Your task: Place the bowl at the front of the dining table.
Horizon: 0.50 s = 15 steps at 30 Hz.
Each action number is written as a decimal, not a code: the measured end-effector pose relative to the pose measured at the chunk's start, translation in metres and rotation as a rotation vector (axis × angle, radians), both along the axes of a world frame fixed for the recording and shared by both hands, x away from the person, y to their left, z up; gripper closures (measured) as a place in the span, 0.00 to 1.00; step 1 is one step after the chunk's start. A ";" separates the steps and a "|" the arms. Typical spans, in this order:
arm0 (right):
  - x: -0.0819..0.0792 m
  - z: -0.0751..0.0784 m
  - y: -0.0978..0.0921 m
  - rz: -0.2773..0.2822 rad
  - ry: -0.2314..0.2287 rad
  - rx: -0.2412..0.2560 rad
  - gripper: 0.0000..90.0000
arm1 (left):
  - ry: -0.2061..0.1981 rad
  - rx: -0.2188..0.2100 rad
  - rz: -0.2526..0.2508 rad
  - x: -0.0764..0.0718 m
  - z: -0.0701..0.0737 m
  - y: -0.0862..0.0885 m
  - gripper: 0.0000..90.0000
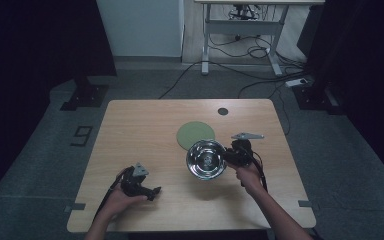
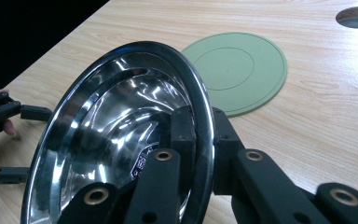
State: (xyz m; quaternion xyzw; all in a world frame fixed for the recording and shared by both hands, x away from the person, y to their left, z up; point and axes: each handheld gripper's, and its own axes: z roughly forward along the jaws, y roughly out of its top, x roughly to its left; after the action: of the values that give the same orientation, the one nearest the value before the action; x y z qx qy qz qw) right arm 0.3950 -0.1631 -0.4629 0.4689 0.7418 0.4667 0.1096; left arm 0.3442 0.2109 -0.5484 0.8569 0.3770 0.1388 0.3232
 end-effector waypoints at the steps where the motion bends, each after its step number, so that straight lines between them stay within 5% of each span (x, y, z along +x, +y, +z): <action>1: 0.001 0.000 0.000 -0.001 0.003 -0.001 0.93 | 0.000 0.000 0.000 0.000 0.000 0.000 0.00; 15: 0.018 0.001 0.011 -0.006 0.012 -0.003 0.93 | 0.000 -0.001 0.001 0.000 0.000 0.000 0.00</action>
State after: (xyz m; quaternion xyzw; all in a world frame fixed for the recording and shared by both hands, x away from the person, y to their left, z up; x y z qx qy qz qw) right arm 0.4126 -0.1523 -0.4617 0.4737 0.7418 0.4623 0.1074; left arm 0.3441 0.2108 -0.5485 0.8564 0.3776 0.1389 0.3237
